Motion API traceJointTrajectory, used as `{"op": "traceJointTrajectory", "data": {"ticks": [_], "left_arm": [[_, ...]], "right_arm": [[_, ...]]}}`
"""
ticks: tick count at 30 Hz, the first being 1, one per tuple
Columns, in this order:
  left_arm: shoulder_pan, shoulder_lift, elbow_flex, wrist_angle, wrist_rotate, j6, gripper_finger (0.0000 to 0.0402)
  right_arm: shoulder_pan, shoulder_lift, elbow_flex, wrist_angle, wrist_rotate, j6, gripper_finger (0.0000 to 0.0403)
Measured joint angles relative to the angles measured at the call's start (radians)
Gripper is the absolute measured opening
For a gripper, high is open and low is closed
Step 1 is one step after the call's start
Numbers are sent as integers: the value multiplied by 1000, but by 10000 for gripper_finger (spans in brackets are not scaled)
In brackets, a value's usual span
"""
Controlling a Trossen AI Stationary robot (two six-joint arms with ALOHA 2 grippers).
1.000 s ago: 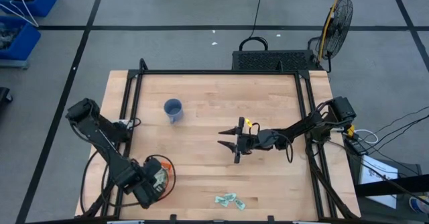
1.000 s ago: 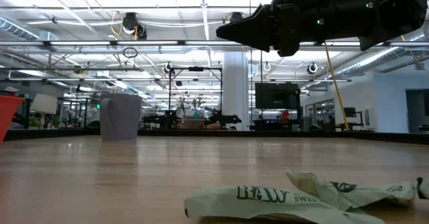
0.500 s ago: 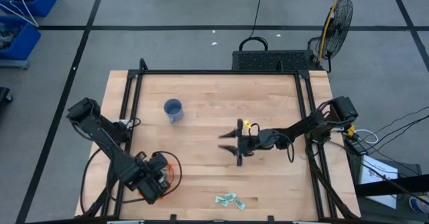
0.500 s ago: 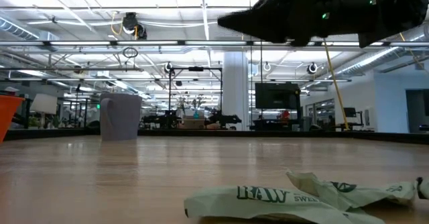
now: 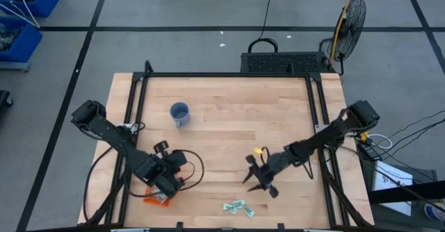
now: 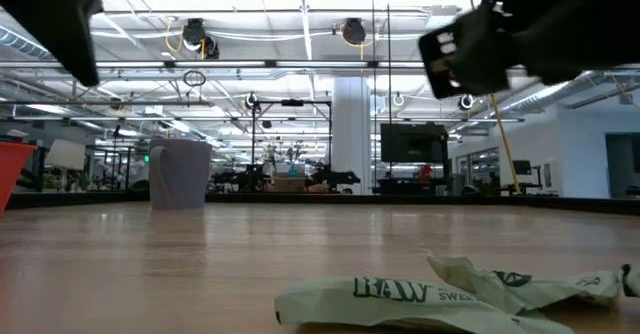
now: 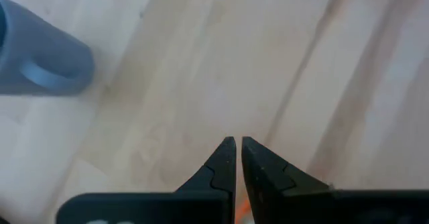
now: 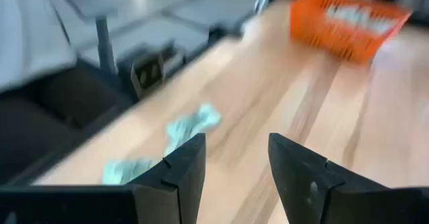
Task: Pick and place Stevia / Truvia into bins
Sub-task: Put the stevia packet into the orange bin
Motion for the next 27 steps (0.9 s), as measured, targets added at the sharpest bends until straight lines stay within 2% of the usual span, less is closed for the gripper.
{"op": "traceJointTrajectory", "data": {"ticks": [5,8,13,16,22,27], "left_arm": [[56,0,0,0,-12,37,33],[81,0,0,0,-7,38,33],[103,0,0,0,4,76,33],[112,0,0,3,12,104,33],[113,0,0,4,13,116,33],[112,0,0,8,40,119,33]], "right_arm": [[100,3,0,-26,38,82,158],[146,32,0,-18,110,126,158],[187,171,8,98,187,140,158],[192,246,67,121,170,135,158],[193,341,170,71,56,141,158],[205,396,193,48,62,141,158]]}}
